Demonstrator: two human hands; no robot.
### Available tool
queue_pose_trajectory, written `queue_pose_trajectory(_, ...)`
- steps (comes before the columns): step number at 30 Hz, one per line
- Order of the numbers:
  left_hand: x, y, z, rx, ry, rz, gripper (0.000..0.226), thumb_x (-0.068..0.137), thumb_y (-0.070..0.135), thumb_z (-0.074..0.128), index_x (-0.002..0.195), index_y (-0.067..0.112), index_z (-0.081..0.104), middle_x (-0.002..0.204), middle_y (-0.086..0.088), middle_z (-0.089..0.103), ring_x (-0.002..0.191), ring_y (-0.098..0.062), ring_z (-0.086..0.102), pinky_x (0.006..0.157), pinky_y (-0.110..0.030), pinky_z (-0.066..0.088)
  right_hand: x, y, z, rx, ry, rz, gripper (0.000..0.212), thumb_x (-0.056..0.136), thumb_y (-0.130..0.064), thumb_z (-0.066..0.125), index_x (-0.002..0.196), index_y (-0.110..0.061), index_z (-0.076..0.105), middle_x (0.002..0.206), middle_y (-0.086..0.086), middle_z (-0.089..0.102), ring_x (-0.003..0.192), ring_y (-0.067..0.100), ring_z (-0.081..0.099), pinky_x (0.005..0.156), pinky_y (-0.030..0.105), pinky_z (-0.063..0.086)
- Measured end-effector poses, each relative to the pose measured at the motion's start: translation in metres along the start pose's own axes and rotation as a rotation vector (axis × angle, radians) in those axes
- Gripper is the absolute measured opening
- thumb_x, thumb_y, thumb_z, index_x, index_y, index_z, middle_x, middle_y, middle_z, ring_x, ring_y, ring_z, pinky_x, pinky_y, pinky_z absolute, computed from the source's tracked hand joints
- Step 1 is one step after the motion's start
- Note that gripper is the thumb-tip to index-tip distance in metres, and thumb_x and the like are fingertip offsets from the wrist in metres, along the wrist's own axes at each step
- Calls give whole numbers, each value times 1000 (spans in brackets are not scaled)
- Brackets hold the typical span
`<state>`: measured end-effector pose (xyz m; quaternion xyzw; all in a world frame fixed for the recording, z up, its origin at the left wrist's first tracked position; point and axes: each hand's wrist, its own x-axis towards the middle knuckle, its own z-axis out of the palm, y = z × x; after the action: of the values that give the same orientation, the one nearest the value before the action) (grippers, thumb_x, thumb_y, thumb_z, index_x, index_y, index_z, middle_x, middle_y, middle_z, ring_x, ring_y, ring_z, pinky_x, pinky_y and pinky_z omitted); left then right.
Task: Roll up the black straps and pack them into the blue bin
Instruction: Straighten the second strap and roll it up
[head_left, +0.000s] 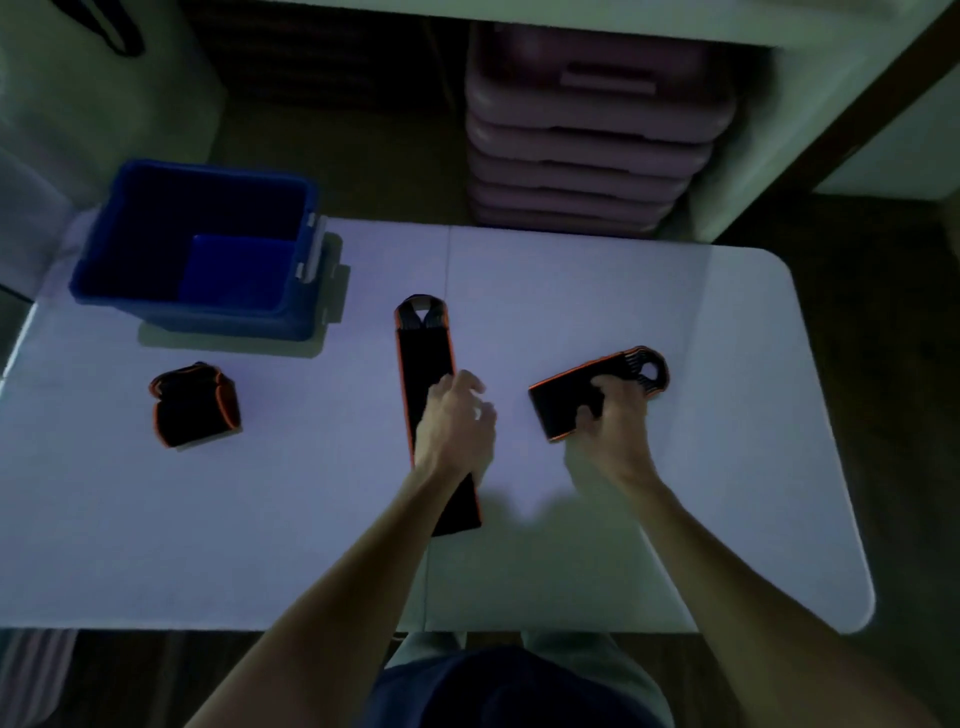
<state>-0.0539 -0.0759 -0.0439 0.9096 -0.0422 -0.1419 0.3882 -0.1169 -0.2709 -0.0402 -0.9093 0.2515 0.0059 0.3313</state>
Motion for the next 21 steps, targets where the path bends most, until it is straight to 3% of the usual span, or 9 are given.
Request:
queue_pose_trajectory(4,9,48,40,117,-134,199,32,82,23,60,113,17,59,116,-5,54,113,-26,49,83,-40,52,34,27,-40,31,152,191,48,90,-7,55,135,2,42,133,27,38,123,41,36,101,38,31)
queue_pose_trajectory(7,13,69,69,206,-219,262,50,76,25,64,124,16,55,128,-8,47,120,-29,42,95,-44,47,65,49,-51,119,63,425,63,93,-24,59,143,3,32,142,27,40,132,41,39,105,43,35)
queue_pose_trajectory(10,18,87,89,255,-228,227,67,73,30,68,135,16,48,141,-12,40,132,-32,33,104,-44,38,81,61,-54,189,-11,493,48,92,-23,61,131,1,47,127,24,60,116,36,57,90,34,45)
queue_pose_trajectory(14,34,97,99,279,-253,31,77,76,31,61,145,12,34,139,-13,49,132,-34,37,110,-48,26,90,51,-62,216,42,303,22,87,-15,63,107,-7,67,104,11,72,99,26,67,74,25,45)
queue_pose_trajectory(16,42,99,95,241,-243,-56,64,80,29,58,139,13,42,124,-8,64,126,-30,49,106,-46,25,92,36,-70,371,50,162,17,88,-11,64,104,-8,67,96,3,70,91,14,67,72,23,51)
queue_pose_trajectory(18,49,102,88,160,-136,-68,32,84,22,57,115,16,63,104,-3,74,112,-26,61,102,-40,31,93,20,-78,511,59,27,16,89,-7,64,105,-7,66,93,1,68,85,4,65,74,19,54)
queue_pose_trajectory(21,54,110,71,-54,-41,-43,8,83,9,62,87,9,70,94,-11,72,92,-29,64,82,-31,46,95,2,-87,633,76,-39,18,89,-5,64,107,-4,66,95,6,70,89,6,66,75,13,50)
